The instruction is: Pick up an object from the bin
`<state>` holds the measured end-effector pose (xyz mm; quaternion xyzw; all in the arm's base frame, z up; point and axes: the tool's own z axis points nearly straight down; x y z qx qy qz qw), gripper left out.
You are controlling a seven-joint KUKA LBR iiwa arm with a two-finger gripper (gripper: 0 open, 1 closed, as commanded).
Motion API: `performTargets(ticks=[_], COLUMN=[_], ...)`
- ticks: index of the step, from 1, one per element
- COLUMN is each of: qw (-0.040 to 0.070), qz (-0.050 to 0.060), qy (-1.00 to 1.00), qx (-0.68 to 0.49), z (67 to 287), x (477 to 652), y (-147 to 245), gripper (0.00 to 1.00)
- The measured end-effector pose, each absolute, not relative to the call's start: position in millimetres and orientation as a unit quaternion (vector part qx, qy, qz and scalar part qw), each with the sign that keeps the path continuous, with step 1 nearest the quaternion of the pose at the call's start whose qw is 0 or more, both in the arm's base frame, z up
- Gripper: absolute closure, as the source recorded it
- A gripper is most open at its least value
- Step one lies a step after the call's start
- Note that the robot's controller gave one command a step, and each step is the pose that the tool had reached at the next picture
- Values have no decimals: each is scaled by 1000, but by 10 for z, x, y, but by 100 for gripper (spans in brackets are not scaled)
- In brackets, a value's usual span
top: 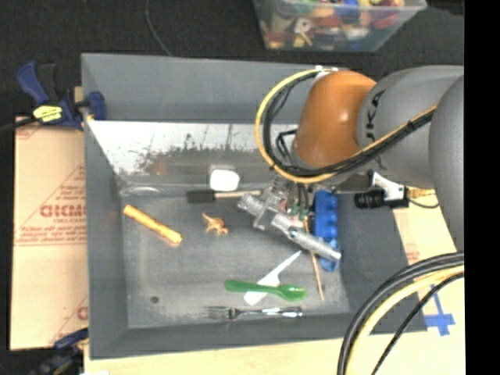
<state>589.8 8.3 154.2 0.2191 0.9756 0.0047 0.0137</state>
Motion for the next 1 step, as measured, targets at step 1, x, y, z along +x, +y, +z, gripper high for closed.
performTargets(ticks=[1], qw=[16], qz=[5], qy=[976], qx=[219], z=[1707], x=[5908], y=[76], gripper=[100])
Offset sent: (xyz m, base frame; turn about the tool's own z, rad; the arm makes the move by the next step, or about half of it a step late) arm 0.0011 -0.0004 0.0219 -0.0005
